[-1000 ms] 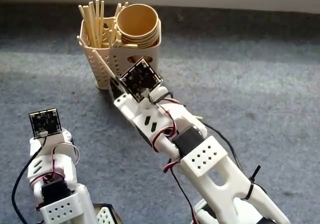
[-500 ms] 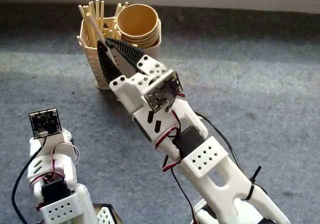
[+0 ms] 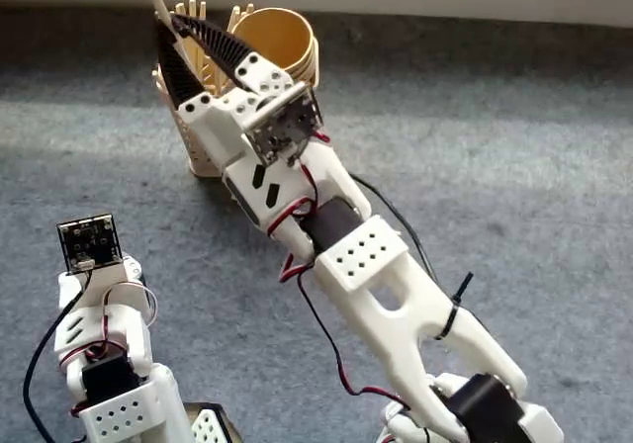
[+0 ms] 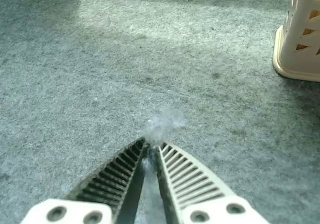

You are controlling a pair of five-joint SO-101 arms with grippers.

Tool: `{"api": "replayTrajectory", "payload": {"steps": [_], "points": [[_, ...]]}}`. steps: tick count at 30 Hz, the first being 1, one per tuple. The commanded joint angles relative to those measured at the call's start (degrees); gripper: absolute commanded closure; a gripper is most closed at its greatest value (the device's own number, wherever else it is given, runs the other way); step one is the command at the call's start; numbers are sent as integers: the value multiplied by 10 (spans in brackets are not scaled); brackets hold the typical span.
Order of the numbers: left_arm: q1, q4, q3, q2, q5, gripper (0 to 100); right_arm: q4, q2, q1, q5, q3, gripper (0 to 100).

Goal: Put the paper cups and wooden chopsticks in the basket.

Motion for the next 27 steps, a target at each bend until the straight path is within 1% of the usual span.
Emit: {"api": "replayTrajectory", "payload": {"steps": [1,5,9,14,19,21,23,27], "points": [[9,-11,11,-8,-5,982,-16,46,-1,-4,-96,992],[9,-11,11,-8,-5,982,-16,119,0,-4,-174,992],[9,-11,11,-8,-5,982,-16,177,0,-4,-218,992],[9,-11,11,-8,-5,982,-16,221,17,-4,-225,992],[9,-11,11,-8,-5,982,-10,230,36,-5,-223,991],[9,-11,11,-8,-5,982,15,229,36,-5,-212,991],[9,-11,11,-8,-5,982,44,229,35,-6,-205,971],[9,-11,11,-8,-5,982,71,229,33,-7,-201,896]]}}
